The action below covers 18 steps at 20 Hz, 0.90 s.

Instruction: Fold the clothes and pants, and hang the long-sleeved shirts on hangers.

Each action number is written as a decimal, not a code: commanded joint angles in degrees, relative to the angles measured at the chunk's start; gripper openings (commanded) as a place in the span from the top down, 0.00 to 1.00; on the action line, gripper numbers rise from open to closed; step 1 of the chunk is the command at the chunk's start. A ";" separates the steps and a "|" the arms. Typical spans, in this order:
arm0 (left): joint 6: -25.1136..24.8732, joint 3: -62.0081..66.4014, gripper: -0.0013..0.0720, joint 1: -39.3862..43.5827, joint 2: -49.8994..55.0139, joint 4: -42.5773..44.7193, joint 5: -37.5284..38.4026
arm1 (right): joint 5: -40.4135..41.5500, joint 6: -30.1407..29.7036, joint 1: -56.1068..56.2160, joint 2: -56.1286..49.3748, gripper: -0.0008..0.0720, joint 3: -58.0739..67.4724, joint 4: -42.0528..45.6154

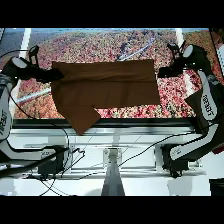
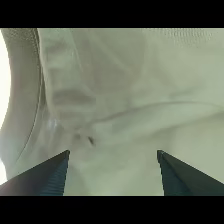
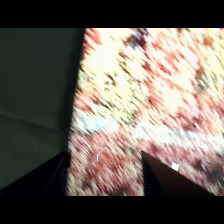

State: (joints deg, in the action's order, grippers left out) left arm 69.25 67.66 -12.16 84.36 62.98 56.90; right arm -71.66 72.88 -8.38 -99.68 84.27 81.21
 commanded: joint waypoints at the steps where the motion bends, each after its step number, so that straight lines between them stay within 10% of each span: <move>1: -0.63 0.24 0.38 -3.13 -6.82 1.31 4.81 | -11.41 -1.05 -6.80 0.04 0.43 -1.29 -5.07; 12: -1.92 -29.00 0.42 -26.67 -26.08 4.90 12.46 | -5.49 -18.43 -14.21 0.04 0.43 -27.17 -34.82; 18: -5.29 -35.43 0.42 -26.32 -27.21 -4.17 15.87 | -5.92 -24.26 -14.01 2.19 0.94 -28.46 -38.53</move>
State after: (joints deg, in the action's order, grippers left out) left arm 66.17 35.38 -37.95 57.91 63.70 70.94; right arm -77.14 51.99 -22.33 -98.83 56.80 45.91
